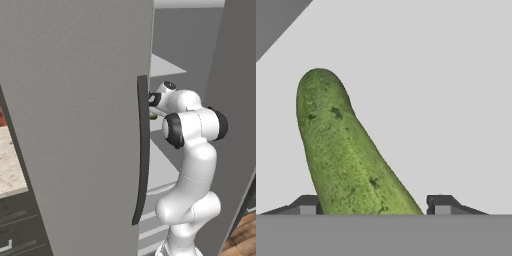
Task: Take the lime and cucumber out of the freezer and place them in the tupperware container on the counter. Then put the tupperware containing the vegetables back in the freezer.
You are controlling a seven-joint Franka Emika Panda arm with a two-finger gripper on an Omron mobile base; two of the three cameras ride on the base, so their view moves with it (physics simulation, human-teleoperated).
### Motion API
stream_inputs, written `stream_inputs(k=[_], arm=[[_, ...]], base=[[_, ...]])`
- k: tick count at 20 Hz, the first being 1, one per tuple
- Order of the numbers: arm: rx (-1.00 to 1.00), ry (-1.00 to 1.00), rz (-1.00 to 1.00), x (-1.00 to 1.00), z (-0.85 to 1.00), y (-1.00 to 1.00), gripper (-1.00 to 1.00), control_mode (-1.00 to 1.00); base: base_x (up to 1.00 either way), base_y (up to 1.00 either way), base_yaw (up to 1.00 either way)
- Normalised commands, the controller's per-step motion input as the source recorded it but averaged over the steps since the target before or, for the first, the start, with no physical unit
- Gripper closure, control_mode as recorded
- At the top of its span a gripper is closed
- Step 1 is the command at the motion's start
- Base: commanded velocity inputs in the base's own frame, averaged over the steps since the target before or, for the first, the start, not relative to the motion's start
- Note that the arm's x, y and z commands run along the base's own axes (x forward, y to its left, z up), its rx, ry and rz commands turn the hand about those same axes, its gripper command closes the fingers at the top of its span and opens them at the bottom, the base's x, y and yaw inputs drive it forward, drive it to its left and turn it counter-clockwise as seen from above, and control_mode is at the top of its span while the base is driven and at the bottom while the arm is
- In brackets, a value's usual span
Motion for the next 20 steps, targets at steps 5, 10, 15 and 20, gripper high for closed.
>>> stream_inputs(k=[5, 10, 15, 20], arm=[[0.00, -0.08, -0.01, -0.46, -0.02, 0.06, 1.00, -1.00], [0.00, 0.00, -0.03, -0.21, 0.00, -0.12, 1.00, -1.00], [0.00, 0.00, -0.09, 0.00, 0.04, -0.24, 1.00, -1.00], [0.00, 0.00, -0.11, -0.18, 0.23, -0.18, 1.00, -1.00]], base=[[0.00, 0.00, 0.00], [0.00, 0.00, 0.00], [0.00, 0.00, 0.00], [0.00, 0.00, 0.00]])
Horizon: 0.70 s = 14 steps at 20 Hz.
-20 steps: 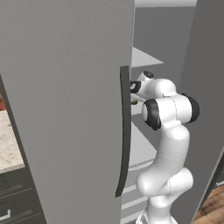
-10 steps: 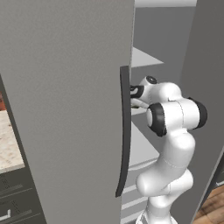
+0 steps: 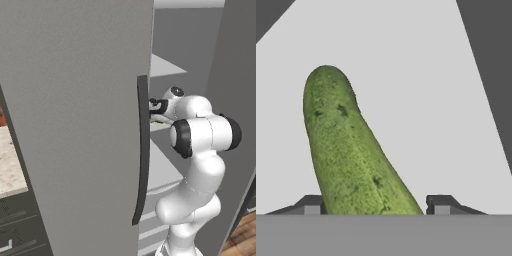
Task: Take the lime and cucumber out of the freezer and place them in the tupperware container on the counter. Then put the tupperware containing the vegetables back in the freezer.
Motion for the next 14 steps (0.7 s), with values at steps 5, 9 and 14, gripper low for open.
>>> stream_inputs(k=[5, 9, 14], arm=[[0.04, 0.00, -0.08, -0.58, 0.44, -0.16, 1.00, -1.00], [0.01, 0.00, -0.04, -0.81, 0.33, -0.13, 1.00, -1.00], [0.00, 0.00, -0.01, -0.91, 0.29, -0.16, 1.00, -1.00]], base=[[0.00, 0.00, 0.00], [0.00, 0.00, 0.00], [0.00, 0.00, 0.00]])
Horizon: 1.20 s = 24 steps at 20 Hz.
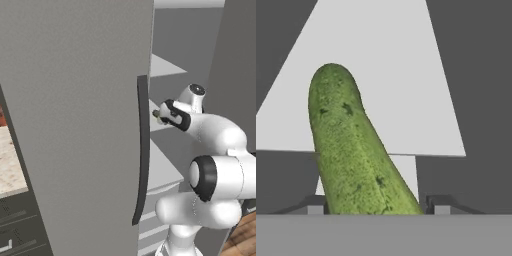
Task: Take the lime and cucumber out of the freezer and place them in the tupperware container on the counter. Then put the tupperware containing the vegetables back in the freezer.
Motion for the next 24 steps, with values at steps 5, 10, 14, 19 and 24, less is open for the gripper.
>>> stream_inputs(k=[5, 10, 14, 19, 24], arm=[[0.00, -0.02, 0.00, -0.91, 0.57, 0.01, 1.00, -1.00], [0.00, -0.02, 0.00, -0.81, 0.92, 0.02, 1.00, -1.00], [0.00, 0.05, -0.01, -0.77, 0.97, 0.01, 1.00, -1.00], [0.00, 0.05, 0.00, -1.00, 0.83, 0.02, 1.00, -1.00], [-0.01, 0.00, 0.00, -0.91, 0.52, 0.13, 1.00, -1.00]], base=[[0.00, 0.00, 0.00], [0.00, 0.00, 0.00], [0.00, 0.00, 0.00], [0.00, 0.00, 0.00], [0.00, 0.00, 0.00]])
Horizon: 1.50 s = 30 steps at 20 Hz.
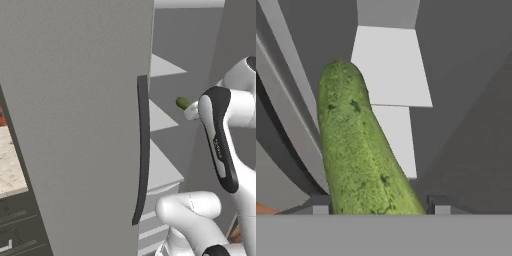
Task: Take the lime and cucumber out of the freezer and place them in the tupperware container on the counter. Then put the tupperware containing the vegetables back in the freezer.
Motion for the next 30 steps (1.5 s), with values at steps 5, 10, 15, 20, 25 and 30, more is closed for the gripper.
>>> stream_inputs(k=[5, 10, 15, 20, 25, 30], arm=[[-0.01, 0.00, 0.00, -0.62, 0.28, 0.32, 1.00, -1.00], [-0.03, -0.01, 0.00, -0.16, 0.02, 0.15, 1.00, -1.00], [0.00, 0.00, 0.00, 0.00, 0.00, 0.00, 1.00, -1.00], [0.00, 0.00, 0.00, 0.00, 0.00, 0.00, 1.00, -1.00], [0.00, 0.00, 0.00, -0.04, 0.00, 0.00, 1.00, 1.00], [0.00, 0.00, 0.00, 0.00, 0.00, 0.00, 1.00, 1.00]], base=[[0.00, 0.00, 0.00], [0.00, 0.00, 0.00], [0.00, 0.00, 0.00], [0.00, 0.00, 0.00], [-0.25, 0.00, 0.00], [-0.98, 0.16, 0.01]])
